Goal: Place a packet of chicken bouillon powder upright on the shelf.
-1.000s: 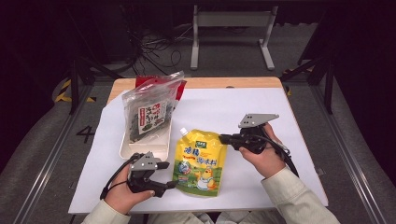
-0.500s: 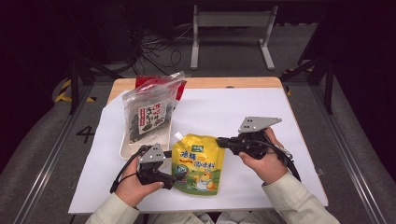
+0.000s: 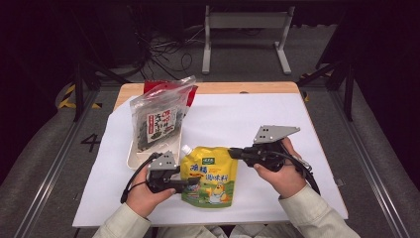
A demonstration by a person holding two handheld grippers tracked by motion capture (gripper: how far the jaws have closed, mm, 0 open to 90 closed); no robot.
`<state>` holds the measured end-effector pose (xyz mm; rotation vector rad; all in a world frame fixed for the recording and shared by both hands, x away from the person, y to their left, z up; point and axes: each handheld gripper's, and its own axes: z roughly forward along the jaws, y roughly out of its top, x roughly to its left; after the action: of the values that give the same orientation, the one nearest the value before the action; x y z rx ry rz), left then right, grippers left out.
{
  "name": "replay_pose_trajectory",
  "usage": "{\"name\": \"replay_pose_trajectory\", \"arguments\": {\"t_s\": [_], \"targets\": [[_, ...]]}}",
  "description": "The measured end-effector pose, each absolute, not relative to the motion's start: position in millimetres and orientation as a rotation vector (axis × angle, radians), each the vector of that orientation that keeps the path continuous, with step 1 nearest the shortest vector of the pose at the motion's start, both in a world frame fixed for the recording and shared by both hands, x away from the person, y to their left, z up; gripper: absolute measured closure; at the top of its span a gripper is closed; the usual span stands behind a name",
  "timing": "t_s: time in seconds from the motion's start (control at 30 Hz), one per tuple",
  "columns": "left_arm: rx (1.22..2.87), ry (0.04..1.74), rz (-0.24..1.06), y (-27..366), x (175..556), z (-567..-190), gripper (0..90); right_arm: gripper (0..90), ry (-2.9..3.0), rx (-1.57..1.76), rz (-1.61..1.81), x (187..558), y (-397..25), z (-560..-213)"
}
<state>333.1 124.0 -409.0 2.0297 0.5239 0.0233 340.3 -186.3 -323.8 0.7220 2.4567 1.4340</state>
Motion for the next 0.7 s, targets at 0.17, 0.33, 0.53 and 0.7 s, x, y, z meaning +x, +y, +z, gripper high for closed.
{"name": "replay_pose_trajectory", "arguments": {"t_s": [0.17, 0.33, 0.53, 0.7], "targets": [[2.015, 0.504, -0.019, 125.6, 329.2, -404.1, 82.1, 87.6, 2.458, 0.719, 1.434, 339.6, -187.0, -323.4], [2.002, 0.468, -0.02, 125.8, 325.4, -399.2, 84.6, 79.8, 2.461, 0.714, 1.446, 337.2, -192.2, -321.7], [1.99, 0.438, 0.069, 130.1, 317.8, -384.9, 85.8, 69.9, 2.461, 0.723, 1.466, 331.5, -201.6, -322.4], [1.987, 0.411, 0.123, 132.0, 313.6, -377.5, 86.2, 67.5, 2.467, 0.732, 1.461, 326.9, -207.9, -326.0]]}}
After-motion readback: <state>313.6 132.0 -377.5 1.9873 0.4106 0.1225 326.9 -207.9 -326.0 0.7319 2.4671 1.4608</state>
